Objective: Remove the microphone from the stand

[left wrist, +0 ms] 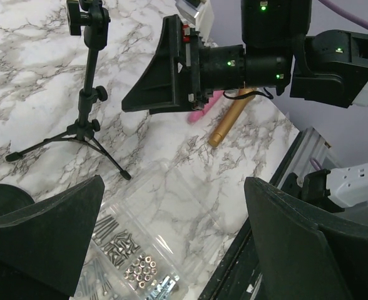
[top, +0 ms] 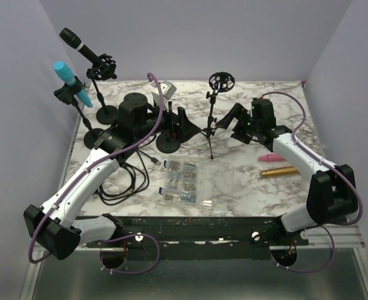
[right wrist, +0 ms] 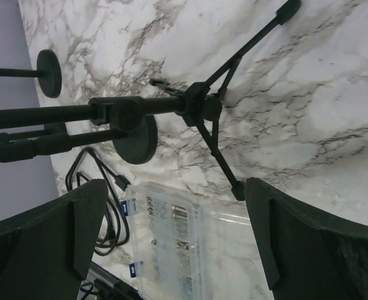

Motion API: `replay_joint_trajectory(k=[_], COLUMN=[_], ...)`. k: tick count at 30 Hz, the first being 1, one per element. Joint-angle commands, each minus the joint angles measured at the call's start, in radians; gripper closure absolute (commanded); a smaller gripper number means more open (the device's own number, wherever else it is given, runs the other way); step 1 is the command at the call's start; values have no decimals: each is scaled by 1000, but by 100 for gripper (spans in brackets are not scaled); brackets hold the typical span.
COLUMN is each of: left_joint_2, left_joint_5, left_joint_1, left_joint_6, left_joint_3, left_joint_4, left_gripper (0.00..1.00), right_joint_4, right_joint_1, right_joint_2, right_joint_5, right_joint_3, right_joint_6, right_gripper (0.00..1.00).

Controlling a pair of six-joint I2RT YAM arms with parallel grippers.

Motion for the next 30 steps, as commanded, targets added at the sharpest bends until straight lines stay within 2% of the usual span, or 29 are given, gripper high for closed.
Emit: replay_joint_trajectory(k=[1,6,12,14,17,21,26,28,30], left_joint_2=[2,-4,-3,-12,-4,3,19,33,35], left_joint_5=[-20,-24,-32,-40,-59,-34,-32,-2,14], left_joint_1=[-3,-2,-2,-2,-1,-1,-1,-2,-2], left_joint_6=[23,27,37,39,48,42,36,22,12], left_joint_3=[3,2,8,-2,2,7,6,11,3], left_joint_4=[-4,-5,-16,-7,-18,-15,-13,-9,3], left_gripper=[2,1,1,1,1,2,1,1,2], right_joint_4=[24,55,60,138,375,570,762,845,899], right_joint_1=[29,33,16,-20,-81,-100,-113,-120,-124], right_joint_2=[59,46,113,120,110,122,197,228,272], right_joint_5=[-46,-34,-143,-212,-365,-447,-531,-546,-579], right_joint_3=[54,65,179,163,84,-2,-80,-113,-125], right_joint_6=[5,-15,-42,5,125,207,324,381,434], right_gripper=[0,0,0,0,0,1,9,26,31])
